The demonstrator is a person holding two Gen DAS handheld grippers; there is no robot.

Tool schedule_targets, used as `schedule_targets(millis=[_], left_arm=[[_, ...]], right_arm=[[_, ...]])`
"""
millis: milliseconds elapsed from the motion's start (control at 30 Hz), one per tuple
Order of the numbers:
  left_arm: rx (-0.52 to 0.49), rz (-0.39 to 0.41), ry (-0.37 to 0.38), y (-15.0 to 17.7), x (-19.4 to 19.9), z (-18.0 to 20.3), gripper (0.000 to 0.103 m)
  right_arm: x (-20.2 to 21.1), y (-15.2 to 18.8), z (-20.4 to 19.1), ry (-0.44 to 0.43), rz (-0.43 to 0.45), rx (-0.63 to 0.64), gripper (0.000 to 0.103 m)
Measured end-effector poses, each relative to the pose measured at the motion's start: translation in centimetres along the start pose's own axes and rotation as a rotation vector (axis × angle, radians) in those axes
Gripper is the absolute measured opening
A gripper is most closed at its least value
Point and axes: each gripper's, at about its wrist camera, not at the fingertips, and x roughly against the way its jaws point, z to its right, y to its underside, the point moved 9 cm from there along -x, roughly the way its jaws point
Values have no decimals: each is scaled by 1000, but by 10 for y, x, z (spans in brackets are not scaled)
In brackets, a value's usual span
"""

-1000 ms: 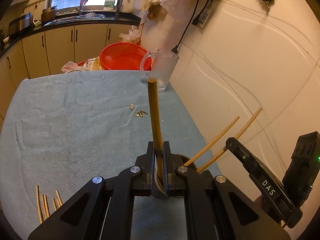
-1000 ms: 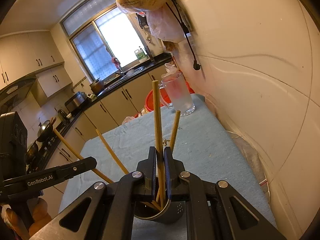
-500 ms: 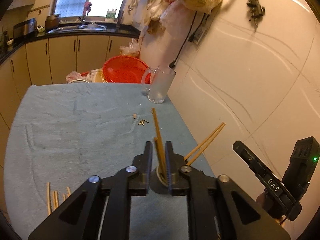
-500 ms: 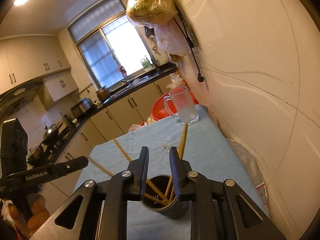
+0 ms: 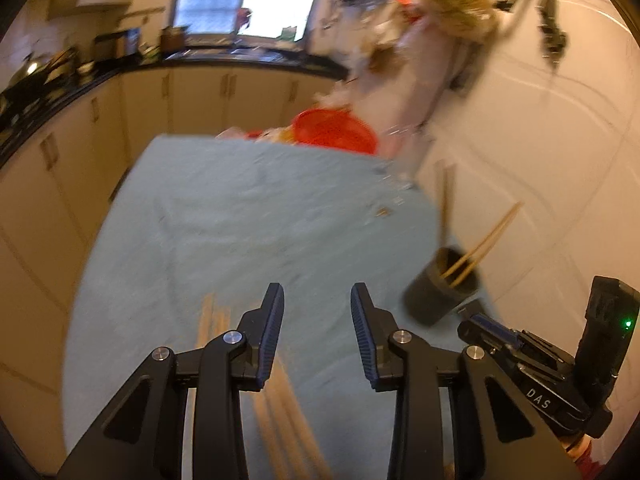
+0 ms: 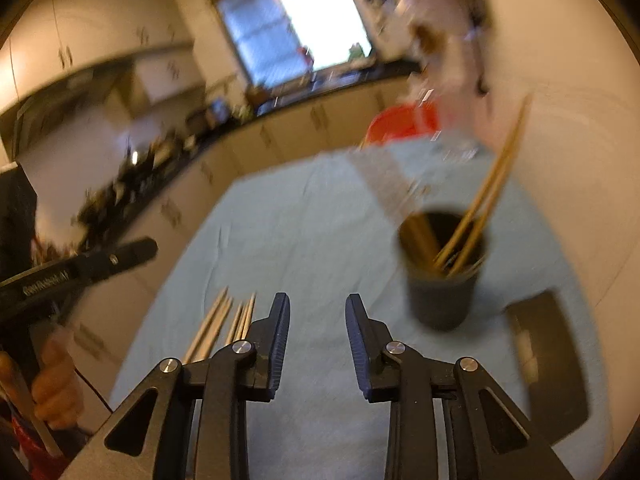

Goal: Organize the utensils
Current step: 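Open the right gripper over the cup while the left gripper opens, releasing chopsticks, then grasp another chopstick with the left gripper while the right gripper approaches the pile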

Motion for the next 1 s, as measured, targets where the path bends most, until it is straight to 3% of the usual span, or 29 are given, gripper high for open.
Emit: schedule_targets(millis=[133, 333, 533, 700, 1000], left_arm=[[90, -56, -59, 31, -4, -57, 33], [208, -164, -56, 66, -26, -108, 33], [219, -276, -29, 84, -62, -113, 32], [223, -309, -42, 82, -83, -110, 26], [189, -344, -147, 78, -110, -115, 8]], right_arm=[[-33, 28, -21, -11, -102, 41, 31], [-55, 49, -30, 1, -172, 41, 31], [-60, 62, -26, 6, -216, -3, 31], [-55, 63, -21, 21, -213, -15, 31], [-58, 64, -23, 20, -231, -4, 31]])
